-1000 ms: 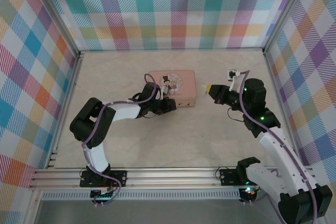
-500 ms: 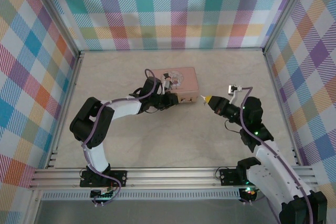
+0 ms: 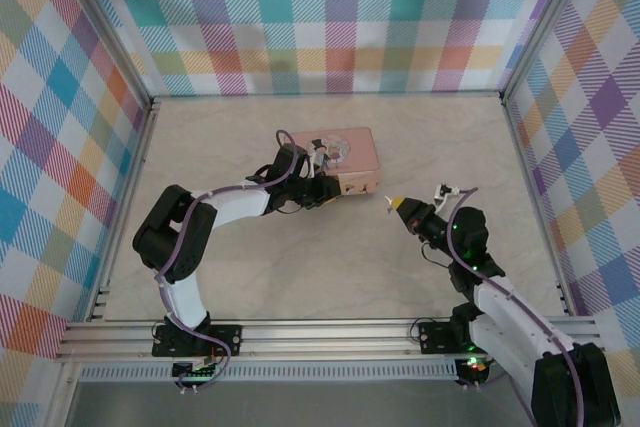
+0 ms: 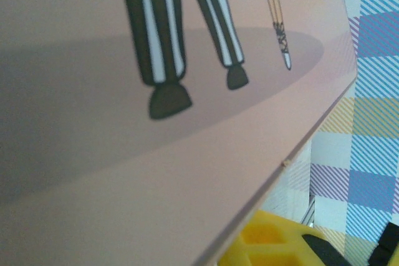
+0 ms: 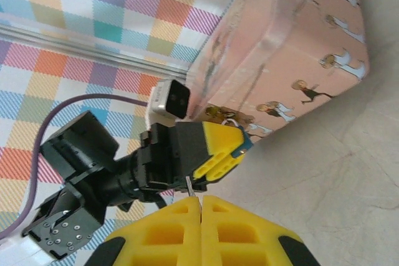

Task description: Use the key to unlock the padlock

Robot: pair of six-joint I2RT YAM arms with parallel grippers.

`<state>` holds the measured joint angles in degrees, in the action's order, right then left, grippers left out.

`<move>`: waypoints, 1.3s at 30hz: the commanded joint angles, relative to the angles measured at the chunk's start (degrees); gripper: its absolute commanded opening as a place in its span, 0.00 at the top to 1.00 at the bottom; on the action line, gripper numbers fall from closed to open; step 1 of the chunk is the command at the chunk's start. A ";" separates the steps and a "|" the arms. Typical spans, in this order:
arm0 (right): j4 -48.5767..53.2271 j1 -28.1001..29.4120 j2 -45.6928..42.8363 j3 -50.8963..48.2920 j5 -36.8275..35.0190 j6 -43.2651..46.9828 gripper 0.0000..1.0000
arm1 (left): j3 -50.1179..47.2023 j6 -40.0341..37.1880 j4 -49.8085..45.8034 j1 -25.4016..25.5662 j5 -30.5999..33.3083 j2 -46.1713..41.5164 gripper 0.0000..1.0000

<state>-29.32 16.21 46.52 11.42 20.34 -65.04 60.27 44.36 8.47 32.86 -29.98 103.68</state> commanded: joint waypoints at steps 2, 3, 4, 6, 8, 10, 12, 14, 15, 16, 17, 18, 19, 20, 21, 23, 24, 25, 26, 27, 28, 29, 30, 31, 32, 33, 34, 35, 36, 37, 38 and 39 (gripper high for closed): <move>-9.29 1.27 3.55 -1.05 -1.15 -1.83 1.00 | 2.06 0.73 1.46 -0.43 -1.66 -3.52 0.80; -10.11 1.70 4.55 -1.11 -1.50 -1.87 1.00 | 1.98 0.79 1.54 -0.43 -1.58 -3.59 0.80; -10.96 2.20 5.55 -1.05 -1.68 -1.94 1.00 | 1.91 0.78 1.79 -0.44 -1.58 -3.57 0.80; -12.56 2.93 7.29 -1.13 -2.21 -2.41 1.00 | 1.65 1.01 2.26 -0.52 -1.49 -3.62 0.80; -14.14 3.99 9.07 -0.92 -2.88 -2.77 1.00 | 1.22 1.63 3.32 -0.52 -1.48 -3.66 0.80; -15.68 5.32 11.15 -0.42 -3.71 -3.11 1.00 | 0.77 2.01 4.44 -0.52 -1.40 -3.80 0.80; -17.11 6.55 13.31 0.44 -4.08 -3.42 1.00 | 0.48 2.07 4.98 -0.52 -1.15 -3.84 0.80; -19.05 7.48 15.62 1.43 -4.30 -4.39 1.00 | 0.31 2.33 5.66 -0.51 -1.13 -3.87 0.80; -20.07 7.84 16.59 1.82 -4.34 -4.84 1.00 | 0.14 2.48 6.13 -0.52 -1.09 -3.96 0.80; -21.17 8.17 17.60 2.31 -4.41 -5.54 1.00 | 0.03 2.60 6.38 -0.52 -1.05 -3.92 0.80; -22.08 8.51 18.62 2.84 -4.51 -6.24 1.00 | 0.02 2.58 6.38 -0.52 -0.92 -3.92 0.80; -23.28 8.73 19.55 3.22 -4.52 -6.81 1.00 | -0.06 2.66 6.46 -0.52 -0.88 -3.92 0.80; -24.73 8.84 20.58 3.63 -4.43 -7.54 1.00 | -0.23 2.79 6.76 -0.52 -0.88 -4.00 0.80; -25.60 8.84 21.49 3.98 -4.50 -8.24 1.00 | -0.45 2.95 7.14 -0.52 -0.79 -4.05 0.80; -26.26 8.84 22.31 4.28 -4.52 -8.94 1.00 | -0.61 3.08 7.46 -0.52 -0.71 -4.08 0.80; -28.10 8.93 23.91 4.94 -4.44 -10.26 1.00 | -1.01 3.24 7.79 -0.52 -0.52 -4.27 0.80; -28.60 8.93 24.56 5.33 -4.39 -10.71 1.00 | -1.10 3.16 7.83 -0.52 -0.45 -4.43 0.80; -28.73 8.93 25.10 5.69 -4.51 -11.34 1.00 | -1.20 3.12 8.04 -0.52 -0.36 -4.45 0.80; -29.17 8.92 25.51 5.88 -4.81 -11.83 1.00 | -1.40 3.20 8.30 -0.52 -0.19 -4.65 0.80; -29.46 8.93 25.85 5.94 -5.21 -12.60 1.00 | -1.63 3.28 8.84 -0.52 -0.08 -4.72 0.80; -29.71 8.93 26.34 5.90 -5.71 -13.39 1.00 | -1.83 3.43 9.48 -0.52 0.09 -4.90 0.80; -30.27 8.93 26.78 5.94 -5.91 -13.81 1.00 | -2.15 3.67 10.18 -0.52 0.26 -5.05 0.80; -30.64 8.93 27.42 5.98 -6.05 -14.45 1.00 | -2.41 3.96 10.87 -0.52 0.43 -5.22 0.80; -31.15 8.93 28.01 5.90 -6.19 -15.04 1.00 | -2.45 4.07 11.21 -0.52 0.52 -5.27 0.80; -31.65 8.93 28.61 5.82 -6.35 -15.52 1.00 | -2.43 4.10 11.22 -0.52 0.53 -5.36 0.80; -32.25 9.01 29.37 5.57 -6.66 -16.02 1.00 | -2.44 4.12 11.30 -0.52 0.48 -5.33 0.80; -32.92 9.14 30.33 5.46 -6.88 -16.41 1.00 | -2.40 4.15 11.39 -0.52 0.49 -5.33 0.80; -33.51 9.28 31.06 5.37 -7.04 -16.53 1.00 | -2.49 4.16 11.67 -0.52 0.44 -5.35 0.80; -34.19 9.60 32.08 5.39 -7.15 -16.68 1.00 | -2.64 4.24 12.04 -0.52 0.45 -5.35 0.80; -35.14 10.00 33.28 5.38 -7.24 -16.83 1.00 | -2.70 4.40 12.17 -0.52 0.47 -5.42 0.80; -36.29 10.34 34.49 5.29 -7.45 -17.23 1.00 | -2.79 4.42 12.39 -0.52 0.52 -5.48 0.80; -38.11 10.70 36.11 5.12 -7.80 -17.85 1.00 | -2.91 4.50 12.58 -0.52 0.47 -5.42 0.80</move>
<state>-60.97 25.85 80.05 15.99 13.80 -80.84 58.08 48.45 16.43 32.86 -29.23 101.60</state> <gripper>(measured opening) 0.065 0.196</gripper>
